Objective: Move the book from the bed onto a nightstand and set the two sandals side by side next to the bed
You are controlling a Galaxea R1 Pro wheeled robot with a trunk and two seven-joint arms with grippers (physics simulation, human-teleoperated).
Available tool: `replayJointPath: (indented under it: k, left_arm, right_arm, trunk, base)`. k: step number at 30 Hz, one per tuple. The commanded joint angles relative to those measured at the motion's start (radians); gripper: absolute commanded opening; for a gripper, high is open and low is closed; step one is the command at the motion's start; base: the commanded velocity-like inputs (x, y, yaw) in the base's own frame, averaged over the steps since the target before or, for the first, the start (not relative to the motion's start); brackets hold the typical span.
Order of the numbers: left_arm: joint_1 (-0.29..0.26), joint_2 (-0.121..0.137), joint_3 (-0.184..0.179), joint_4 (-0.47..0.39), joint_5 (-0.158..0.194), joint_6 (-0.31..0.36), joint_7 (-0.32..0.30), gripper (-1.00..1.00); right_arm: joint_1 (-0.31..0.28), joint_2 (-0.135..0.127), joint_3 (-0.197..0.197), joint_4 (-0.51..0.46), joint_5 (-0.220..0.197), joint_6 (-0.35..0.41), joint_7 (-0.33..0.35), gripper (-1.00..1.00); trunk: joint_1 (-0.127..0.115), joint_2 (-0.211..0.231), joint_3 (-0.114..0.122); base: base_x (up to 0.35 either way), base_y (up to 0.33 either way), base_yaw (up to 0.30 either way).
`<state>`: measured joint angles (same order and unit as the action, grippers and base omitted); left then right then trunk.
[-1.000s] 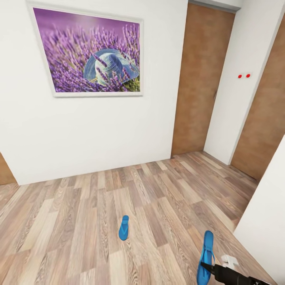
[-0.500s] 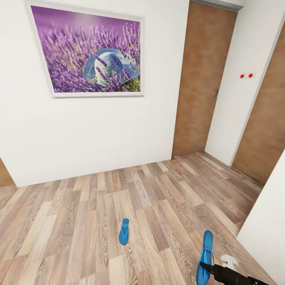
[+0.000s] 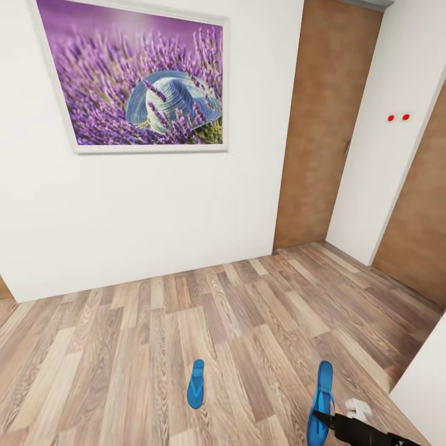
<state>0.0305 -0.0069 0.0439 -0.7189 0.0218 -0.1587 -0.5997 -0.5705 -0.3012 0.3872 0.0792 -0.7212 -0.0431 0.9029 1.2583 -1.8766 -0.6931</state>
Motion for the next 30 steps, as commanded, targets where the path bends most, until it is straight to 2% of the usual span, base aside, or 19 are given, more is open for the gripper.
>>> replayJointPath:
  k: [1, 4, 11, 21, 23, 25, 26, 27, 29, 30]
  left_arm:
    - [0.000, -0.001, 0.004, -0.001, 0.002, 0.001, -0.006, 1.00]
    - [0.000, -0.001, 0.004, -0.001, 0.001, 0.001, -0.006, 1.00]
    - [0.000, -0.001, 0.004, -0.001, 0.001, 0.001, -0.006, 1.00]
    - [0.000, -0.001, 0.004, -0.001, 0.001, 0.001, -0.006, 1.00]
    - [0.000, 0.001, 0.006, -0.010, 0.001, 0.001, -0.006, 1.00]
    - [-0.002, 0.001, 0.006, -0.062, 0.001, 0.009, -0.006, 1.00]
    - [-0.005, -0.001, 0.007, -0.186, 0.001, 0.074, -0.006, 1.00]
    - [-0.006, -0.001, 0.007, -0.264, 0.001, 0.149, -0.004, 1.00]
    - [-0.018, -0.002, 0.007, -0.512, 0.000, 0.437, 0.049, 1.00]
    - [-0.035, -0.003, 0.007, -0.579, 0.001, 0.521, 0.089, 1.00]
  right_arm:
    - [-0.002, 0.001, 0.007, 0.004, -0.007, -0.004, 0.005, -1.00]
    - [-0.002, 0.001, 0.007, 0.004, -0.007, -0.004, 0.005, -1.00]
    - [-0.002, 0.001, 0.008, 0.004, -0.007, -0.004, 0.005, -1.00]
    - [-0.002, 0.001, 0.007, 0.004, -0.007, -0.004, 0.005, -1.00]
    - [-0.002, 0.001, 0.007, 0.004, -0.007, -0.004, 0.005, -1.00]
    - [-0.002, 0.001, 0.007, 0.004, -0.007, -0.004, 0.005, -1.00]
    - [-0.002, 0.001, 0.007, 0.004, -0.007, -0.004, 0.005, -1.00]
    - [-0.002, 0.001, 0.007, 0.004, -0.007, -0.004, 0.005, -1.00]
    - [-0.002, 0.001, 0.007, 0.004, -0.007, -0.004, 0.005, -1.00]
    - [-0.002, 0.001, 0.008, 0.004, -0.007, -0.004, 0.005, -1.00]
  trunk:
    - [0.001, 0.000, -0.001]
    - [0.001, 0.000, -0.001]
    - [0.001, 0.000, -0.001]
    - [0.001, 0.000, -0.001]
    - [0.001, 0.000, -0.001]
    - [0.001, 0.000, -0.001]
    - [0.001, 0.000, -0.001]
    - [0.001, 0.000, -0.001]
    - [0.001, 0.000, -0.001]
    - [0.001, 0.000, -0.001]
  base:
    - [0.318, 0.068, 0.000]
    - [0.295, 0.034, 0.000]
    - [0.041, 0.000, 0.000]
    - [0.299, 0.000, 0.000]
    - [0.292, 0.000, 0.000]
    - [0.219, 0.000, 0.000]
    - [0.076, 0.000, 0.000]
    - [0.049, 0.000, 0.000]
    - [0.019, 0.000, 0.000]
    - [0.008, 0.000, 0.000]
